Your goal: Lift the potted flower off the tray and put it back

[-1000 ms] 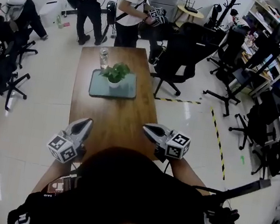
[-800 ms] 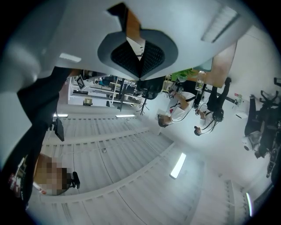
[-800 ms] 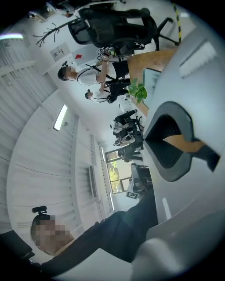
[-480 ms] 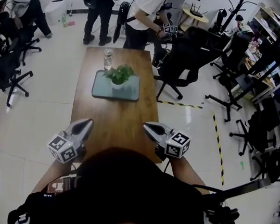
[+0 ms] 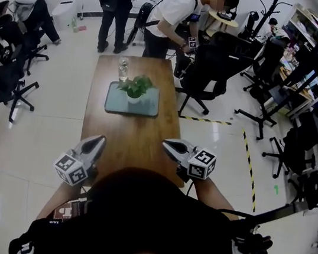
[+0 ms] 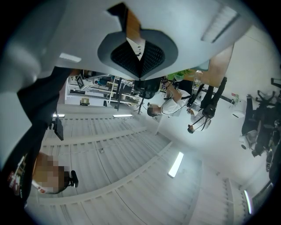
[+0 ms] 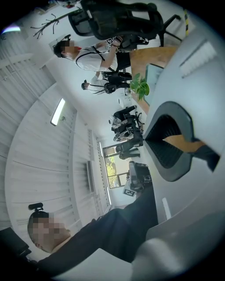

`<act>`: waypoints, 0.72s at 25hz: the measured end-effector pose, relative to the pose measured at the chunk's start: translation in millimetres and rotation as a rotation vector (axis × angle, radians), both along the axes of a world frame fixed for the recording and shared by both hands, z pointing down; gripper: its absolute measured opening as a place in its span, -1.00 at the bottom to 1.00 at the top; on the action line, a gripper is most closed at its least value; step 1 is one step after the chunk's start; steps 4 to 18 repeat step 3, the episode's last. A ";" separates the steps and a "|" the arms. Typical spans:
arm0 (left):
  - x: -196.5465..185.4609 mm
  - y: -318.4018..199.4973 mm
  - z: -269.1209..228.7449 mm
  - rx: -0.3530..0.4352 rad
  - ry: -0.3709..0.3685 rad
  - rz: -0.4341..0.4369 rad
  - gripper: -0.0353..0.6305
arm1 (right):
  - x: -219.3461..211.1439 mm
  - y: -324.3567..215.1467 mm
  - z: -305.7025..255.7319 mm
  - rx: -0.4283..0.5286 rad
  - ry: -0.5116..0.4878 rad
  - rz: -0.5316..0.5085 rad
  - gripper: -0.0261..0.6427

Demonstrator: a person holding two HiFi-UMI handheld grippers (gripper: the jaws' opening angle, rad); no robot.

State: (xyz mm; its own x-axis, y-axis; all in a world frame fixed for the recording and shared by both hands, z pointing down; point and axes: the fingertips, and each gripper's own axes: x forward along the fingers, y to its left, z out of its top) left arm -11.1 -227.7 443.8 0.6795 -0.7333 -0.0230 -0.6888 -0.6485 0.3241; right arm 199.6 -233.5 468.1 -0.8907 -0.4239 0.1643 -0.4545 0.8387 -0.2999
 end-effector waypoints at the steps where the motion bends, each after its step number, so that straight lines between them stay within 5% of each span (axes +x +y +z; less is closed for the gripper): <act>1: 0.7 0.0 0.1 -0.001 0.000 0.001 -0.89 | 0.1 0.2 0.3 0.000 0.000 -0.002 -0.89; 18: 2.0 0.1 0.5 -0.003 0.000 0.004 -0.89 | 0.3 0.8 0.8 -0.001 0.001 -0.007 -0.89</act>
